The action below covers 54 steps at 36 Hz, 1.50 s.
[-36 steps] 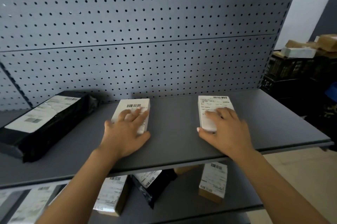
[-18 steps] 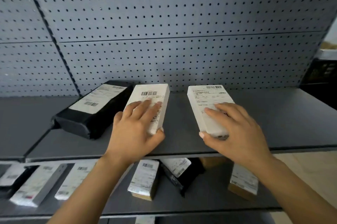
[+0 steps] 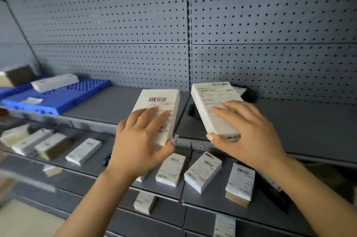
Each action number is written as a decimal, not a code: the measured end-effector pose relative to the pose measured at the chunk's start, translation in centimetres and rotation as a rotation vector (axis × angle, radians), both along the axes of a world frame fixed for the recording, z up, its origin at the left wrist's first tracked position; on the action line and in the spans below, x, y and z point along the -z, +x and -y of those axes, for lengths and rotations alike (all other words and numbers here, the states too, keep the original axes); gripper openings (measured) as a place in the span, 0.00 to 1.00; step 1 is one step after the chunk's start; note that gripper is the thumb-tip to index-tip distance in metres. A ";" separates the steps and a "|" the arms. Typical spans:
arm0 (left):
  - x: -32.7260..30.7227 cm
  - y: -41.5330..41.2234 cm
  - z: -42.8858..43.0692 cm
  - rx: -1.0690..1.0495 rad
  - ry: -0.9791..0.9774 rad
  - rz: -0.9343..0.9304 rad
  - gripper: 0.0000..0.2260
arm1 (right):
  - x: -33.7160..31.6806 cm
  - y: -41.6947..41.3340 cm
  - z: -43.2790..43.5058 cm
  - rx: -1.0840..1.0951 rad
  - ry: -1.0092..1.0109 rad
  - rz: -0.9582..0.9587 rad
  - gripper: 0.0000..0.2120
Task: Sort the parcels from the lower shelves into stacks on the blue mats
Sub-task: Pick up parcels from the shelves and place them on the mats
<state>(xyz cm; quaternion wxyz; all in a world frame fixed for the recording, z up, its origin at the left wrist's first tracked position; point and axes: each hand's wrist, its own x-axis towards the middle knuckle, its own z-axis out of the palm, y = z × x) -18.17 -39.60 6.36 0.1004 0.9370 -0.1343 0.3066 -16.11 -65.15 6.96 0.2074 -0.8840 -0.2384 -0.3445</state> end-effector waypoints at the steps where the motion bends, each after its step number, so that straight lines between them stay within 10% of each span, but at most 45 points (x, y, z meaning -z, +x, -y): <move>1: 0.1 -0.6 -1.9 -0.030 -0.001 -0.016 0.28 | 0.1 0.1 -2.1 -0.021 -0.002 0.010 0.29; 27: -1.2 2.0 -28.4 -0.431 -0.063 -0.059 0.30 | -1.7 11.6 -32.9 -0.357 -0.024 -0.062 0.33; 54: -2.3 19.4 -49.8 -0.246 -0.080 -0.004 0.29 | -1.7 22.6 -51.0 -0.127 -0.214 -0.320 0.34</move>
